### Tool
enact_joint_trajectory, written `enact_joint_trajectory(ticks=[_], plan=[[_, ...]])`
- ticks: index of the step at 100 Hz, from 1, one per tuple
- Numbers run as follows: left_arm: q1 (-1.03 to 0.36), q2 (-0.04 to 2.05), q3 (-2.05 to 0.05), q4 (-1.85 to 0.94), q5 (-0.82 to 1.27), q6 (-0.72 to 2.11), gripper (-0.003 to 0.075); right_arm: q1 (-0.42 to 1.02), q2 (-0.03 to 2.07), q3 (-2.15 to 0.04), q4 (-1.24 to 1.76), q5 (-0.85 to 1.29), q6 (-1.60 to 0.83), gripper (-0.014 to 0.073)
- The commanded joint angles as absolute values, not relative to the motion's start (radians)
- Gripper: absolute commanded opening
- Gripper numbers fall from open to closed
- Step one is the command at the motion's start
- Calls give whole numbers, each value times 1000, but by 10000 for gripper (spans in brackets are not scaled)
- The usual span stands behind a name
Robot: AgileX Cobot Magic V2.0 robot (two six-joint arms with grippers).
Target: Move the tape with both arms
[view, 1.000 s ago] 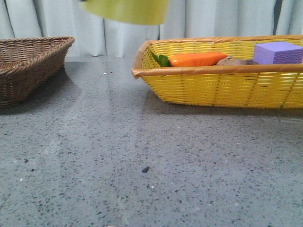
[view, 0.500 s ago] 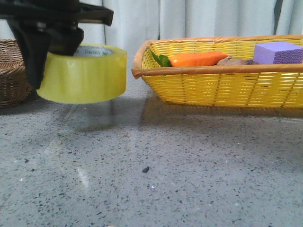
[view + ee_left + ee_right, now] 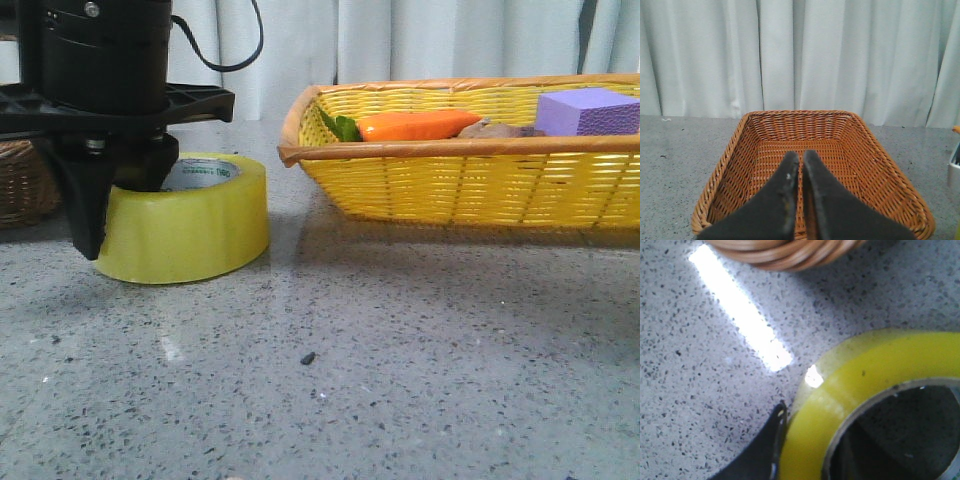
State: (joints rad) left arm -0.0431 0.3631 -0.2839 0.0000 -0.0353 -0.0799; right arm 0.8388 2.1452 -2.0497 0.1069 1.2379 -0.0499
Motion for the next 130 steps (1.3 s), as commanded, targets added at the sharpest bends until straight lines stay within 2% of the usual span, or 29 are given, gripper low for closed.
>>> enact_joint_trajectory(ticks=[1, 8, 20, 27, 69, 74, 80, 87, 98, 118, 130], plan=[[-40, 377, -318, 0, -110, -83, -21, 838, 2082, -2086, 106, 1214, -61, -41], [-40, 377, -318, 0, -110, -83, -20, 838, 2082, -2086, 107, 1214, -61, 3], [-40, 377, -318, 0, -110, -83, -20, 838, 2082, -2086, 126, 1208, -61, 171], [-40, 377, -318, 0, -110, -83, -20, 838, 2082, -2088, 128, 1206, -61, 221], [-40, 377, -318, 0, -117, -83, -16, 838, 1992, -2099, 97, 1200, -61, 225], [-40, 377, -318, 8, -112, -83, 9, 838, 1966, -2099, 84, 1200, -61, 225], [-40, 377, -318, 8, -110, -83, 84, 838, 1928, -2099, 58, 1198, -61, 225], [-40, 377, -318, 8, -110, -83, 211, 838, 1878, -2099, 29, 1202, -61, 218], [-40, 377, -325, 8, -107, -83, 342, 838, 1810, -2099, -9, 1222, -61, 151], [-57, 404, -404, 21, -49, -83, 357, 838, 1700, -2099, -74, 1235, -61, -48], [-105, 458, -469, 22, 16, -83, 357, 838, 1645, -2099, -116, 1214, -61, -65]])
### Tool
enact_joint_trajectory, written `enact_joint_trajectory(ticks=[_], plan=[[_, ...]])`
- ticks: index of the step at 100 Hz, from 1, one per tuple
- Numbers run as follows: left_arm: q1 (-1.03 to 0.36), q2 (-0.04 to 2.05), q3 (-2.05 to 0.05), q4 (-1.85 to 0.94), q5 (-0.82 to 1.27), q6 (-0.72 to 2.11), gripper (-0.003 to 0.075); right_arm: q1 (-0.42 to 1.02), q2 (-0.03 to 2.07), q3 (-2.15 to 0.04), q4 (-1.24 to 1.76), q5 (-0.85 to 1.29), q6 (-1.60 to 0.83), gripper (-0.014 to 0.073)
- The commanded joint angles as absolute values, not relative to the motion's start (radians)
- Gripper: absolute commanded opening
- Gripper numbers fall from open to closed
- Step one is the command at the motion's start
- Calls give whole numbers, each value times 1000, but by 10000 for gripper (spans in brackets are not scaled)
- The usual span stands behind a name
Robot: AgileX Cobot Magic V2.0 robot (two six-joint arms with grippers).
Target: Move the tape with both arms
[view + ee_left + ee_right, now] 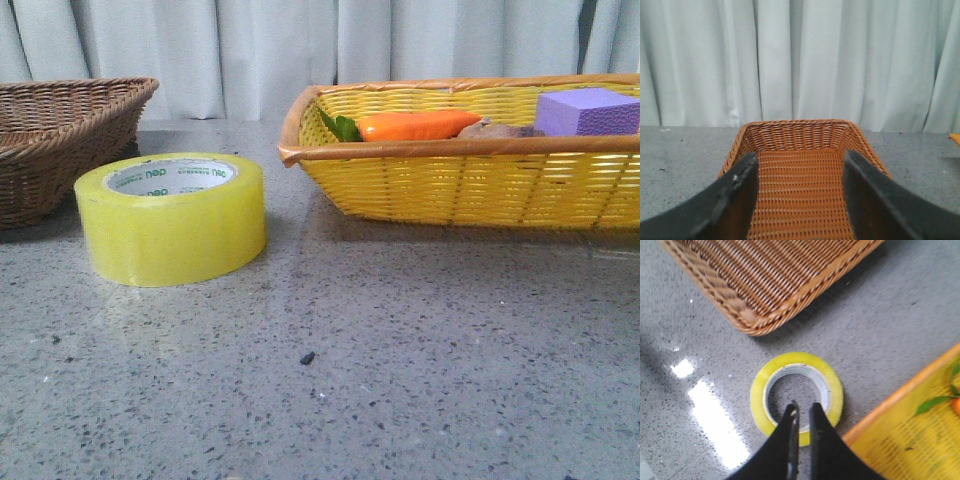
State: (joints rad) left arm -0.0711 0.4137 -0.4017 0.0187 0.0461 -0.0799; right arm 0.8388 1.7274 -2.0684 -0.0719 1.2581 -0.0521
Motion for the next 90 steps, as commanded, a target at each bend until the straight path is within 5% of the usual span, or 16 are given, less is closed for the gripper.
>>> enact_joint_trajectory(ticks=[1, 42, 90], plan=[[-108, 462, -476, 22, 19, -83, 357, 838, 1640, -2099, -121, 1212, -61, -65], [-408, 725, -633, 22, 97, -83, 354, 838, 1477, -2061, -185, 1101, -45, -65], [-741, 1098, -825, 29, 260, -83, 354, 838, 1202, -1688, -372, 886, 162, -65]])
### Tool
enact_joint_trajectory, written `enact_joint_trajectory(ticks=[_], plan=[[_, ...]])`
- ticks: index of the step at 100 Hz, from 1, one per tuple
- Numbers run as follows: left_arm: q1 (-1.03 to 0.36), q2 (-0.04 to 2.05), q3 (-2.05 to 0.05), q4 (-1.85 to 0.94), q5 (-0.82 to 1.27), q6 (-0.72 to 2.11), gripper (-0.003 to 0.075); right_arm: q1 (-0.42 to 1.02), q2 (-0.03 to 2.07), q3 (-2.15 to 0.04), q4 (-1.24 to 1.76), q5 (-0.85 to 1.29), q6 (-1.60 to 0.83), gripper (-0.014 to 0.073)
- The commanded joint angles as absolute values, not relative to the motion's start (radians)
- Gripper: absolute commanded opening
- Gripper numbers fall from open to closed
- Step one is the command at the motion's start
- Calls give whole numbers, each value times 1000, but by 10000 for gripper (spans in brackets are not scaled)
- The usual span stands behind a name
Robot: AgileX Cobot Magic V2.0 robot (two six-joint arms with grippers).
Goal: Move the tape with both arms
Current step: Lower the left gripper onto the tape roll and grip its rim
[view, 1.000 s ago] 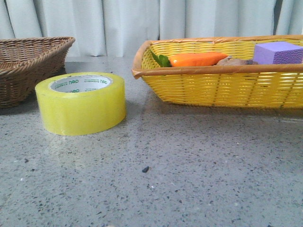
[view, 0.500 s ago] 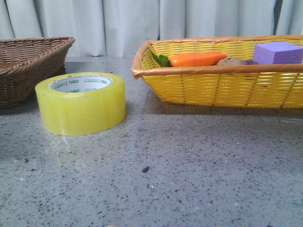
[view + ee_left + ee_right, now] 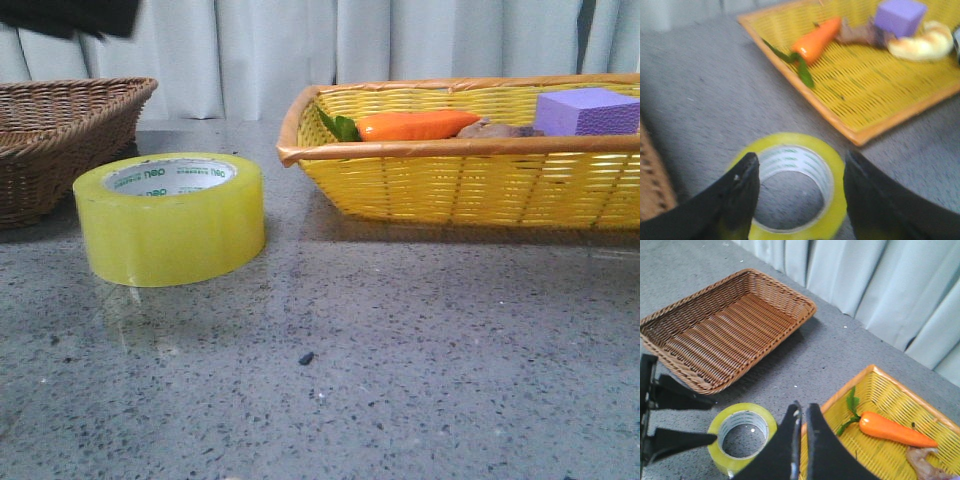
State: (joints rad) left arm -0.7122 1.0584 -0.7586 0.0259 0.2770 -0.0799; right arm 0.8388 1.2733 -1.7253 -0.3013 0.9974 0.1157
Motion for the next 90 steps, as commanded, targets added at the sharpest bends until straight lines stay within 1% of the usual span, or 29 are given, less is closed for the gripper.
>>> enact_joint_trajectory(ticks=[1, 14, 26, 36, 43, 63, 90], plan=[[-744, 1109, -830, 29, 273, -83, 354, 838, 1198, -1682, -374, 881, 165, -65], [-758, 1209, -924, 29, 411, -81, 354, 838, 1127, -1586, -428, 858, 235, -65], [-767, 1293, -1019, 19, 541, -69, 354, 838, 1082, -1531, -433, 853, 243, -65], [-773, 1354, -1098, -29, 640, 6, 354, 838, 1064, -1507, -433, 857, 245, -65], [-775, 1386, -1137, -68, 673, 58, 354, 838, 1061, -1503, -433, 862, 245, -65], [-773, 1470, -1200, -64, 779, 60, 354, 838, 1061, -1503, -431, 868, 245, -65], [-773, 1537, -1205, -34, 779, 60, 354, 838, 1061, -1503, -431, 868, 245, -65]])
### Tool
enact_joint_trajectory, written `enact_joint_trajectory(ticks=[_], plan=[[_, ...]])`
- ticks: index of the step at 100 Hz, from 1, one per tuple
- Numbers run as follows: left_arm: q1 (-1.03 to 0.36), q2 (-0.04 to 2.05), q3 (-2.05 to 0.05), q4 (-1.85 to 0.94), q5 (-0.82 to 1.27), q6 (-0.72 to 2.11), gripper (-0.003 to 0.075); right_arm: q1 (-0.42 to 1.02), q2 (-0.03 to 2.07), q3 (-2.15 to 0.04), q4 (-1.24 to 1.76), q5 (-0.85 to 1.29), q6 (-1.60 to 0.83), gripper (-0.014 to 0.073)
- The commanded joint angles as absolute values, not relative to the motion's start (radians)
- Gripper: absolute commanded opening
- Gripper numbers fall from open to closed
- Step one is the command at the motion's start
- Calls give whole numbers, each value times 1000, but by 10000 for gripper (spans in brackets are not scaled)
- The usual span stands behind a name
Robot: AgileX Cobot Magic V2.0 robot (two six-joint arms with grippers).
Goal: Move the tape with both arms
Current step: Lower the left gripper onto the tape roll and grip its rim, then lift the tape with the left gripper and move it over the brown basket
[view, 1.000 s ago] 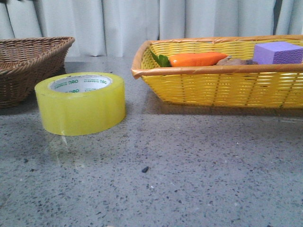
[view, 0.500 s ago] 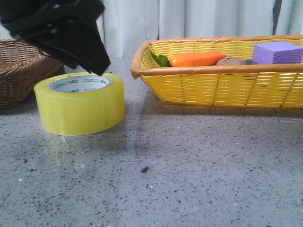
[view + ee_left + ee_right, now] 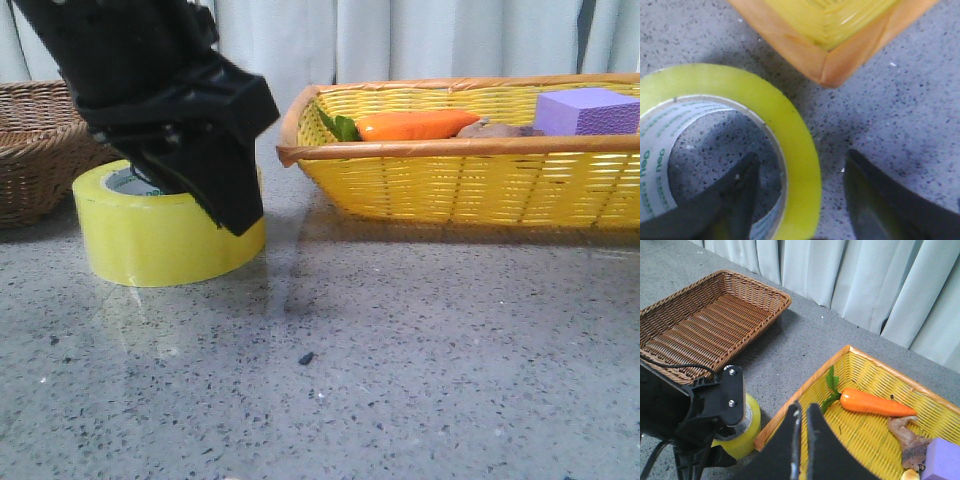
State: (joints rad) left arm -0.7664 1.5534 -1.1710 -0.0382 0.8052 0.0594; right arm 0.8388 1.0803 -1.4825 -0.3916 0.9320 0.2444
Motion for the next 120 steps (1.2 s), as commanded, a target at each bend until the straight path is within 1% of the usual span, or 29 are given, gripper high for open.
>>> enact_joint_trajectory(ticks=[1, 35, 42, 61, 73, 80, 97, 120], plan=[[-773, 1536, -1205, -34, 779, 60, 354, 838, 1061, -1503, -431, 868, 245, -65], [-773, 1572, -1205, -34, 780, 60, 348, 838, 1061, -1503, -431, 870, 245, -65], [-773, 1572, -1205, -34, 780, 60, 308, 838, 1061, -1503, -431, 872, 245, -65], [-773, 1572, -1205, -34, 780, 60, 146, 838, 1061, -1503, -431, 877, 245, -66], [-773, 1572, -1207, -34, 783, 60, 75, 838, 1061, -1503, -431, 877, 245, -66], [-773, 1572, -1207, -34, 783, 60, 50, 838, 1061, -1503, -431, 877, 245, -66], [-773, 1572, -1219, -34, 802, 60, 42, 838, 1061, -1503, -431, 877, 245, -66], [-773, 1571, -1347, 0, 900, 60, 42, 838, 1061, -1503, -431, 883, 245, -66]])
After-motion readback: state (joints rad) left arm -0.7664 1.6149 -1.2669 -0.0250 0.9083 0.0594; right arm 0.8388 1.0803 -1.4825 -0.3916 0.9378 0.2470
